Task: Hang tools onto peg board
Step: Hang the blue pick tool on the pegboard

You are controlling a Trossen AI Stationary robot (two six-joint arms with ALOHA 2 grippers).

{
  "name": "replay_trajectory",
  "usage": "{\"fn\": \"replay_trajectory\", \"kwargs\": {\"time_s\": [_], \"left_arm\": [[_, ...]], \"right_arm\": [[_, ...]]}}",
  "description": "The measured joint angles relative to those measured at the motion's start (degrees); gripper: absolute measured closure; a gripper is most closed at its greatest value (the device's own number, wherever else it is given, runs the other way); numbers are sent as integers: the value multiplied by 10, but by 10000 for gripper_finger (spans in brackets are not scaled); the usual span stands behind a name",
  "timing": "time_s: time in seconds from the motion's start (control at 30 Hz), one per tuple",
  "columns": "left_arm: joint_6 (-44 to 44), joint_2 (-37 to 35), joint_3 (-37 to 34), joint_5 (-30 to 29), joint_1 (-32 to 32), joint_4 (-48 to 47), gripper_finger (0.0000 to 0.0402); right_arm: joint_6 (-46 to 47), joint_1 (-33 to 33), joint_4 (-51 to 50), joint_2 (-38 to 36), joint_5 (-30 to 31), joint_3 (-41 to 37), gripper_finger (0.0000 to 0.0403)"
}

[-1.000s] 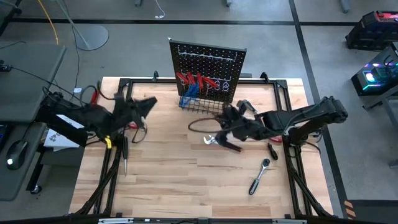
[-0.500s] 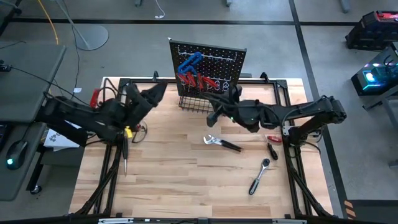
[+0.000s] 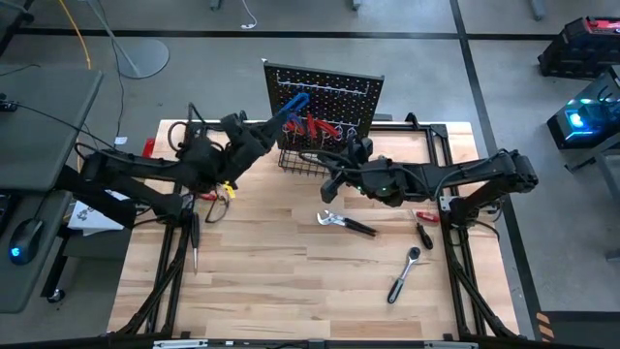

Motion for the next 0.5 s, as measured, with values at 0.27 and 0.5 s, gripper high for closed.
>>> {"fn": "replay_trajectory", "kwargs": {"time_s": [0.27, 0.5], "left_arm": [[0, 6, 36, -19, 4, -119, 126], [0, 6, 36, -50, 18, -177, 129]], "right_arm": [[-2, 0, -22, 0, 5, 0, 403], [-3, 0, -31, 0, -6, 0, 403]]}}
